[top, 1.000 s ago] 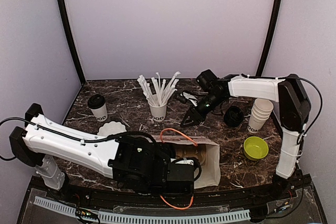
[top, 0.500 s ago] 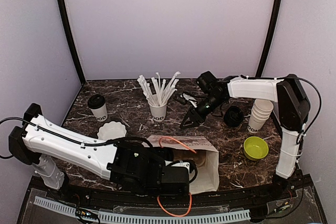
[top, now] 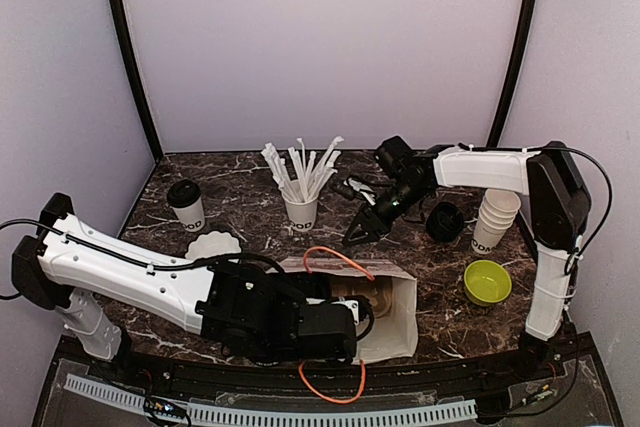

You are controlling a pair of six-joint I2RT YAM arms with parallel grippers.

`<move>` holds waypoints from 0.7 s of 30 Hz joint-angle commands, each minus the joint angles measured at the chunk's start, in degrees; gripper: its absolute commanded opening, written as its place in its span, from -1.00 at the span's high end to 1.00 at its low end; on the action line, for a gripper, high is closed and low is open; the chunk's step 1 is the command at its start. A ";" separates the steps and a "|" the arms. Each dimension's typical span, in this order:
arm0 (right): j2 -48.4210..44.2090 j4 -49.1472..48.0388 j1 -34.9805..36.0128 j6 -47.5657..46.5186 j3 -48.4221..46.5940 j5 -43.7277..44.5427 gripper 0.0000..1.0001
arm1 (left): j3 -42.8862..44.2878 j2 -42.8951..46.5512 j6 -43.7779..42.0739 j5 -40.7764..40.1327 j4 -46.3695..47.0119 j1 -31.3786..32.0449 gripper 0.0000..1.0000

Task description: Pack the takeout coffee

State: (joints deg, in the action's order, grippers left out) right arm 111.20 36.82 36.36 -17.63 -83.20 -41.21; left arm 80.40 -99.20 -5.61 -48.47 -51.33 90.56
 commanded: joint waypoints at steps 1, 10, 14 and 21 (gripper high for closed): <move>0.85 -0.65 -0.15 0.31 0.59 -1.54 0.08 | -1.11 2.55 -0.46 1.34 1.15 -0.85 0.11; 1.27 -0.58 0.03 0.22 0.93 -2.11 0.07 | -2.06 2.76 -0.94 3.15 3.07 -1.10 0.11; 1.13 -0.51 0.12 0.22 0.89 -2.04 0.08 | -1.67 2.72 -0.73 3.67 2.31 -1.17 0.11; 0.73 -0.43 0.13 0.01 0.93 -1.71 0.07 | -1.12 3.22 -0.58 6.76 1.93 -1.21 0.13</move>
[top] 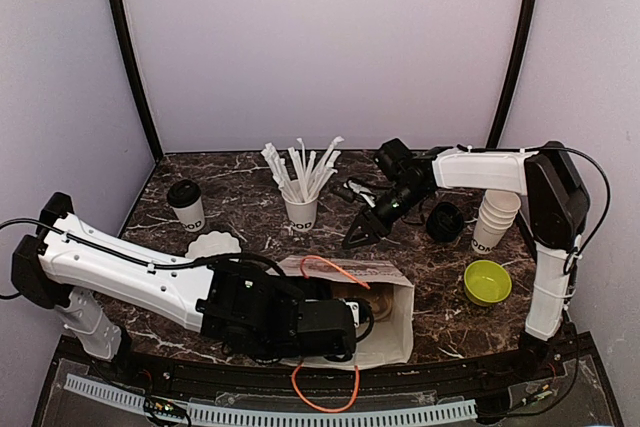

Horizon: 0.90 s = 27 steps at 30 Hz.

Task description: Pack the takeout coffee

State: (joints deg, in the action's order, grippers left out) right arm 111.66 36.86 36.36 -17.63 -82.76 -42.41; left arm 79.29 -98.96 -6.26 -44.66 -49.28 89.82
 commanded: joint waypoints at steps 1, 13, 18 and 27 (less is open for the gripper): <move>0.23 -0.48 0.13 -0.02 0.50 -0.41 0.08 | -0.01 2.70 0.14 2.98 -0.21 -0.58 0.13; 0.32 -0.41 0.12 -0.22 0.76 -0.21 0.08 | -1.82 1.48 0.24 0.68 1.01 -3.35 0.13; 0.55 -0.17 0.12 -0.30 0.89 -1.15 0.07 | -3.60 1.71 -2.38 0.54 4.67 -4.39 0.13; 4.23 -0.53 0.37 1.04 0.50 -2.54 0.07 | -6.20 3.04 -4.23 -1.93 9.16 -4.57 0.13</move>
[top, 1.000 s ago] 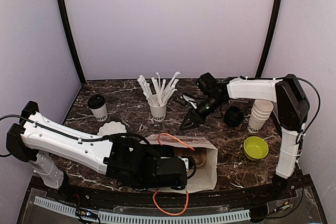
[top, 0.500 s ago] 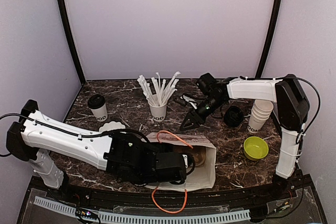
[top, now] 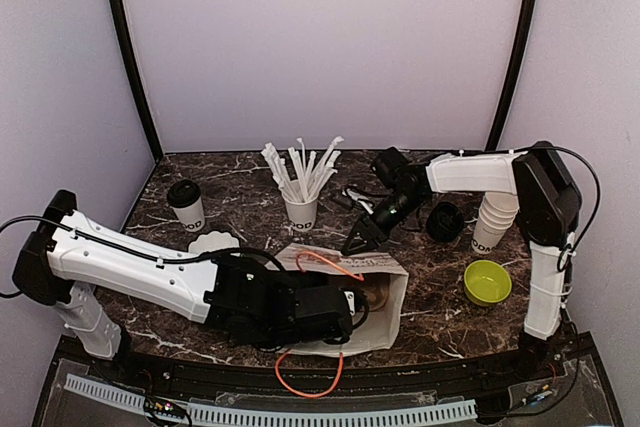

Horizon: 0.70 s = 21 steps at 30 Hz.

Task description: Pack the takeout coffee

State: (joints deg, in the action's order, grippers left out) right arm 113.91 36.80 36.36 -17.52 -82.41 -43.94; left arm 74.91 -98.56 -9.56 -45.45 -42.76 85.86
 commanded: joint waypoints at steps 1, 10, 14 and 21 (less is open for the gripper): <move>2.23 -0.68 0.45 1.38 0.15 -0.95 0.08 | -2.33 2.92 -0.96 -1.20 3.27 -0.61 0.13; 5.39 -0.89 2.54 2.79 -0.50 -3.00 0.07 | -4.87 3.67 -1.74 -0.21 7.65 -0.68 0.13; 6.66 0.66 3.92 1.83 -1.51 -6.30 0.07 | -5.87 3.57 -2.69 -1.67 9.70 -0.64 0.14; 7.30 2.61 3.64 1.35 -2.86 -6.10 0.06 | -6.14 3.01 -3.16 -1.02 9.78 -0.78 0.14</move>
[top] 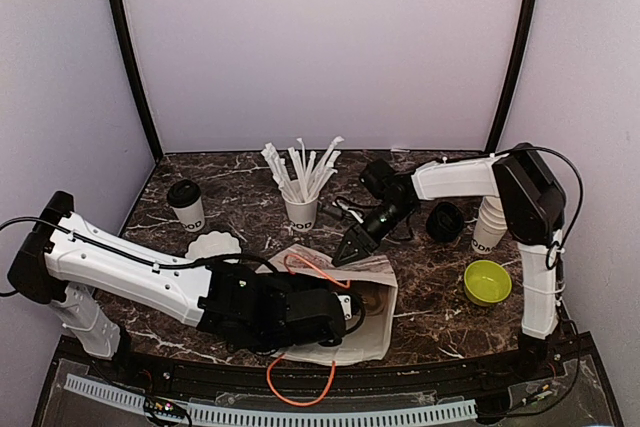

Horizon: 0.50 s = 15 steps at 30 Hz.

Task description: Pack the takeout coffee

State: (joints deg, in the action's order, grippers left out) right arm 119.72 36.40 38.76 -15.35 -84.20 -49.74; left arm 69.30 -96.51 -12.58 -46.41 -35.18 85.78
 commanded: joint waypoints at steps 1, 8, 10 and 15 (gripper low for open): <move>1.34 3.33 0.92 -0.89 -1.32 0.47 0.06 | -0.28 1.03 0.08 0.23 1.47 -0.70 0.14; -2.79 2.91 -4.26 0.14 -2.02 10.63 0.00 | 1.01 2.78 0.16 4.61 -0.90 -1.78 0.14; -4.50 3.89 -5.65 -0.81 -2.02 11.74 -0.01 | 2.13 2.83 0.26 6.77 -1.92 -3.06 0.14; -9.31 6.23 -8.31 -2.74 -0.75 13.15 -0.02 | 6.50 1.63 0.40 16.45 -5.15 -7.71 0.13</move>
State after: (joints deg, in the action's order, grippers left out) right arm 115.50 39.90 32.49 -16.03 -85.41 -40.58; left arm 72.25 -95.59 -12.88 -39.72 -36.84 81.54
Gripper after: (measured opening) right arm 0.508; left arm 0.706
